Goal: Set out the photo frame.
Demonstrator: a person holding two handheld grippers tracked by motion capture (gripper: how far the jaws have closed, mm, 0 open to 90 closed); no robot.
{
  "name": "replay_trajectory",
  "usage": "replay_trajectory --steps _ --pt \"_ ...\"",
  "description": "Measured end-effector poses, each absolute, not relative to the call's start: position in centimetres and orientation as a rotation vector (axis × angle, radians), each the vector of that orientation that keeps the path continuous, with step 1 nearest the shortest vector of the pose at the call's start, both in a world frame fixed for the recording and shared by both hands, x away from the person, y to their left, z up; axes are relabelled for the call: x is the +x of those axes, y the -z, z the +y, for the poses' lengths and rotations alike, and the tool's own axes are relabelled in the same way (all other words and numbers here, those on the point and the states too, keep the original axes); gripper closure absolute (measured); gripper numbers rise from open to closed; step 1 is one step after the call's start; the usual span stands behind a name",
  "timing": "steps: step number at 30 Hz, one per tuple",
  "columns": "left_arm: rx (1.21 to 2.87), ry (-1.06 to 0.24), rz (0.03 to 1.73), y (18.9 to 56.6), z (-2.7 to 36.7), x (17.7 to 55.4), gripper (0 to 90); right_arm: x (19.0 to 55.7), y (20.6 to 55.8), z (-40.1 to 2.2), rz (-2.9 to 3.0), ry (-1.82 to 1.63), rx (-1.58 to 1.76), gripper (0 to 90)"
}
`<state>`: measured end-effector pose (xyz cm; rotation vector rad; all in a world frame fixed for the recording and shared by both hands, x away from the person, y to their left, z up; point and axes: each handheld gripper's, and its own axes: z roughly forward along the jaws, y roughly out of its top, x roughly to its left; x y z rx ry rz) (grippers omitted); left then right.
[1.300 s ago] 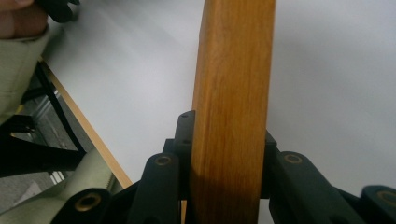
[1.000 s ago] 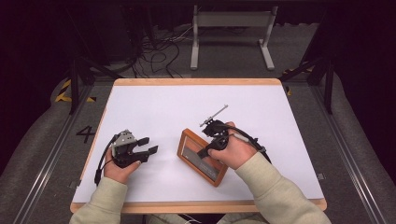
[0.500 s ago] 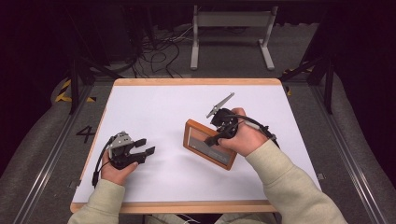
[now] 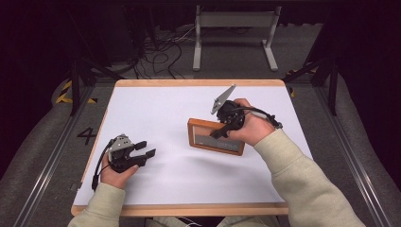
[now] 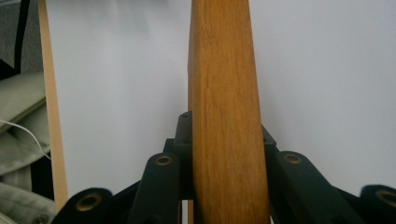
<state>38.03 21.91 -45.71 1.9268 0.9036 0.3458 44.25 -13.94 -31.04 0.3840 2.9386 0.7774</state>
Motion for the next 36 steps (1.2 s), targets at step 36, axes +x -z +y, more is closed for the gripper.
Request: replay_trajectory --steps 36 --pt "1.928 -0.334 0.901 45.8 21.7 38.2 45.6 47.7 35.7 -13.3 3.098 -0.749 0.057 72.5"
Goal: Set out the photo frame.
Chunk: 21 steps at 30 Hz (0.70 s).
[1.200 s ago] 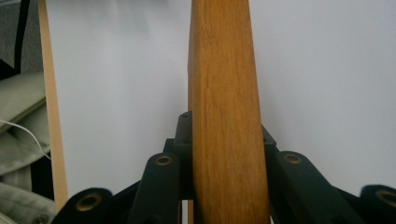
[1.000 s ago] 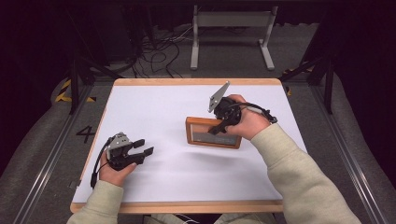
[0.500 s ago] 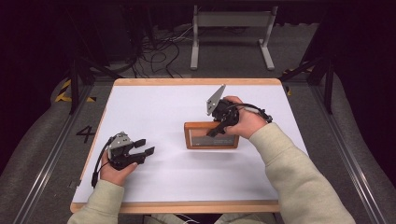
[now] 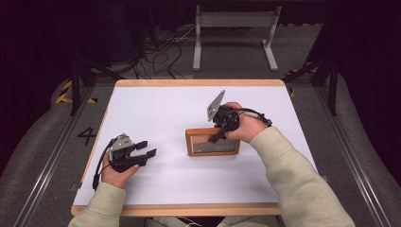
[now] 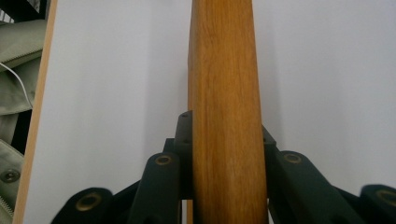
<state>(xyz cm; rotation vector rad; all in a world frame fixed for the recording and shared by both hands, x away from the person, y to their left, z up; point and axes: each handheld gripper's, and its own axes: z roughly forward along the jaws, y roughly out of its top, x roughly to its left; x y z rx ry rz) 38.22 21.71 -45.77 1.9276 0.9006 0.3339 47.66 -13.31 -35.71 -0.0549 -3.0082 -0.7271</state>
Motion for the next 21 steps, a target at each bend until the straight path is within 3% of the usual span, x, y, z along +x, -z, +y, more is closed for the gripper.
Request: replay_trajectory --steps 11,21 --pt "1.931 -0.337 0.894 45.8 21.6 38.3 45.6 48.1 36.3 -13.7 -3.001 0.74 -0.128 72.2" --pt "1.932 -0.335 0.898 45.8 21.7 38.2 45.6 48.8 36.1 -14.2 -3.053 0.802 -0.18 60.3"
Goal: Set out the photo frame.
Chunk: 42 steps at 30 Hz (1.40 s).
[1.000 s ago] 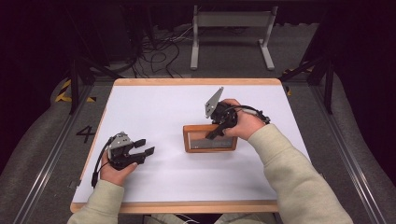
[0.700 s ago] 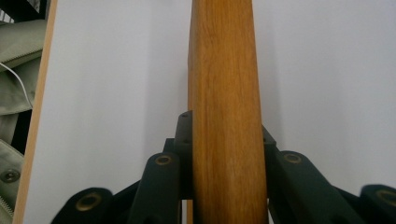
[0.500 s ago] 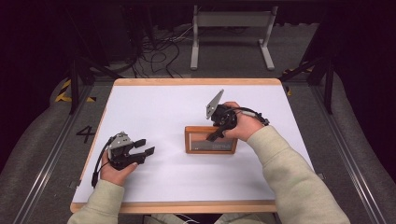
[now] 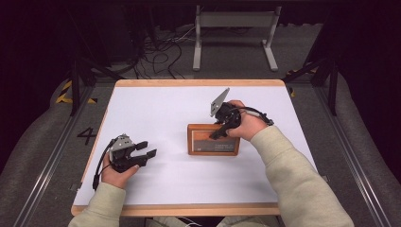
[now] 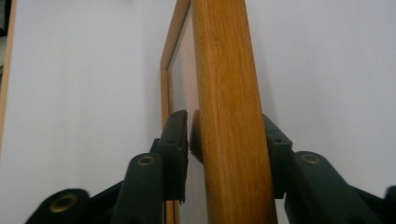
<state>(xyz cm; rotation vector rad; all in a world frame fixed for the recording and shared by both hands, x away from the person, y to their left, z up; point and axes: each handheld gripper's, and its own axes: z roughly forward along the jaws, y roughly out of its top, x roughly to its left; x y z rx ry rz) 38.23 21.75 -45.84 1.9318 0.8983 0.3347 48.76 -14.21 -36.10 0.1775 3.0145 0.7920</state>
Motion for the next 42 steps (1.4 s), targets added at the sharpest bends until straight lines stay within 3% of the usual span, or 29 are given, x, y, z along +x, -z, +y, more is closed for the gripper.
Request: replay_trajectory --steps 1,5,9,12,29,37,42 --pt "1.931 -0.329 0.901 45.8 21.8 38.2 45.6 48.9 36.2 -14.2 2.986 -0.785 0.201 54.8" --pt "1.928 -0.333 0.906 45.9 21.9 38.1 45.6 49.1 36.4 -14.3 2.967 -0.793 0.223 51.2" --pt "1.935 -0.351 0.893 45.9 22.0 38.2 45.5 49.2 36.2 -14.5 2.901 -0.864 0.304 35.1" --pt "1.928 -0.33 0.91 45.9 22.0 38.0 45.3 49.3 36.0 -15.0 2.866 -0.909 0.352 28.8" --pt "1.904 -0.318 0.914 45.7 22.7 37.2 41.3 46.4 33.7 -19.1 2.699 -1.119 0.506 24.5" --pt "1.9 -0.327 0.857 44.9 22.0 36.4 35.6 44.4 33.3 -22.2 2.604 -1.209 0.619 23.9" --pt "1.884 -0.315 0.83 44.6 21.7 36.1 30.5 43.5 33.2 -24.1 2.561 -1.251 0.663 18.7"
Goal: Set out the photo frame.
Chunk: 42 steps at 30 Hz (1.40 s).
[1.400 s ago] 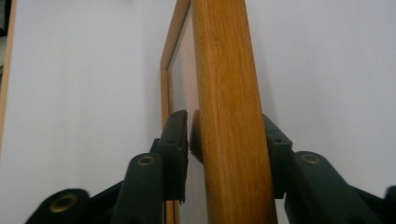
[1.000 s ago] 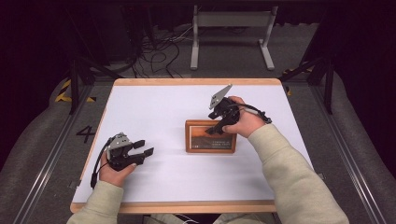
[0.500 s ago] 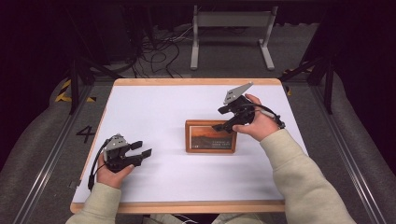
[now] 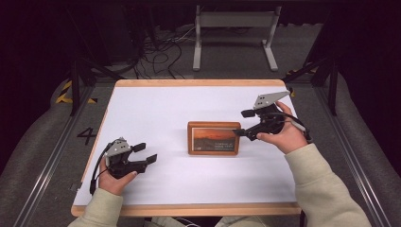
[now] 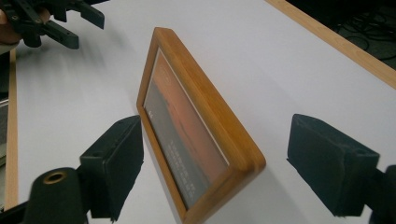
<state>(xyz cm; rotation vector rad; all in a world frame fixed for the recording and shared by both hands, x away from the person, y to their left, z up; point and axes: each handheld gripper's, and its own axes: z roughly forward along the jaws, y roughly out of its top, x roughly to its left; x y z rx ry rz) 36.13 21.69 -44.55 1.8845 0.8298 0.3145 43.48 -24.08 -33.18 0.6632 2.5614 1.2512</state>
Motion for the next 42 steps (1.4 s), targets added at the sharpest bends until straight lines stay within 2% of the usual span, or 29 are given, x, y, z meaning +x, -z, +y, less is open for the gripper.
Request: replay_trajectory --steps 5,15,34,42 --pt "1.884 -0.305 0.821 44.4 21.5 35.9 27.0 42.6 33.2 -26.0 2.51 -1.292 0.72 16.2" --pt "1.881 -0.331 0.848 44.4 22.3 35.3 27.4 41.1 34.2 -28.4 2.428 -1.309 0.826 16.2" --pt "1.905 -0.364 0.862 44.5 22.6 35.1 29.4 38.6 39.4 -29.9 2.3 -1.411 0.873 17.1" --pt "1.913 -0.362 0.863 44.8 22.6 35.4 29.4 38.9 42.0 -30.6 2.285 -1.369 0.932 19.2"
